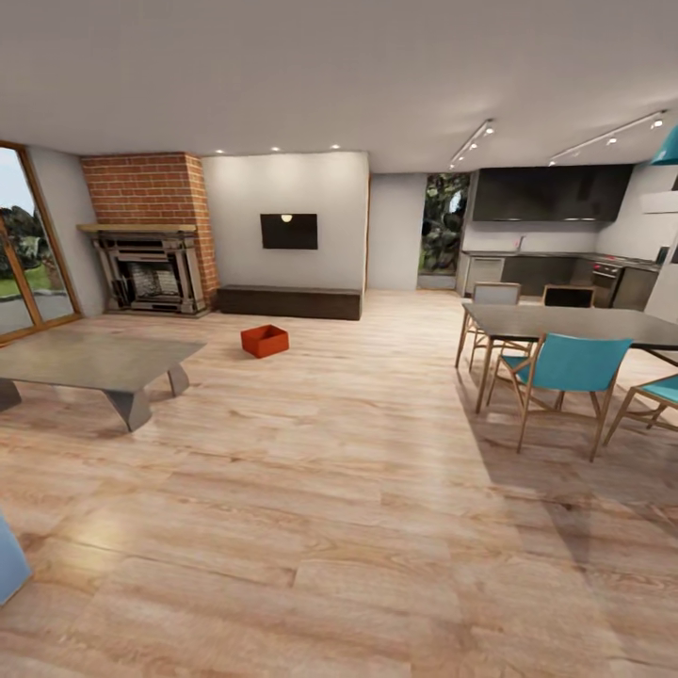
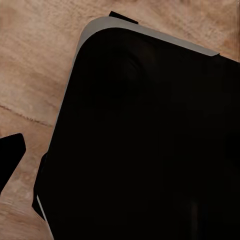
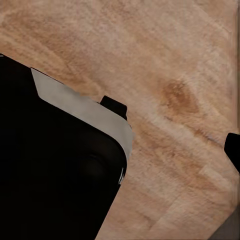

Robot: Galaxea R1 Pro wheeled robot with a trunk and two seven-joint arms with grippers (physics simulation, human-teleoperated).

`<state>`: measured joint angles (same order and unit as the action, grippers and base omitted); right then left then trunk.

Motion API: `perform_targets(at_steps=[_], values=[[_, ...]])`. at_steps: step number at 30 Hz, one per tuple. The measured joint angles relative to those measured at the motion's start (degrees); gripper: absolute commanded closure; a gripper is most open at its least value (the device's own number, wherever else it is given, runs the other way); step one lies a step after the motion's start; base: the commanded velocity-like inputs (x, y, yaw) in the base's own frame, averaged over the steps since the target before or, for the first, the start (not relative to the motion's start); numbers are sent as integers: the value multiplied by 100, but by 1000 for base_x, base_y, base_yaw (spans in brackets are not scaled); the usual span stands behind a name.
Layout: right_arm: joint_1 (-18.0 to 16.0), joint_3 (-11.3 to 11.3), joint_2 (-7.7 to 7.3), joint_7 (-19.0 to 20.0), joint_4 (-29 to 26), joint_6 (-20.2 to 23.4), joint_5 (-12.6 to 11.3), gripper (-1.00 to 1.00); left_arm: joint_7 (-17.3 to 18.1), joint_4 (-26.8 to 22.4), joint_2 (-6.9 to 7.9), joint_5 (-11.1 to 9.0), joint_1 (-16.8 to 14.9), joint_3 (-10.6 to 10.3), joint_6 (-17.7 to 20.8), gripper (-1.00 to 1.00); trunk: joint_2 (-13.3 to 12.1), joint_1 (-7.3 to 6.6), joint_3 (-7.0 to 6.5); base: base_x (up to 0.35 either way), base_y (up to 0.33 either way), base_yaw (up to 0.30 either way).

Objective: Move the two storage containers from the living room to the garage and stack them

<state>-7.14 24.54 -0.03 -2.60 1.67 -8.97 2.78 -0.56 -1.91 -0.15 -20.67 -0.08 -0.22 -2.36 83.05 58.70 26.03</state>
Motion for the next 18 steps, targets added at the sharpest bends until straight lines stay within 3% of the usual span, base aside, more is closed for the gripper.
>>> perform_targets(at_steps=[18], values=[[0,0,3,-9,0,-10,-2,-100,0,9,-2,2,0,-8,3,-100,0,0,0,325,0,0]])
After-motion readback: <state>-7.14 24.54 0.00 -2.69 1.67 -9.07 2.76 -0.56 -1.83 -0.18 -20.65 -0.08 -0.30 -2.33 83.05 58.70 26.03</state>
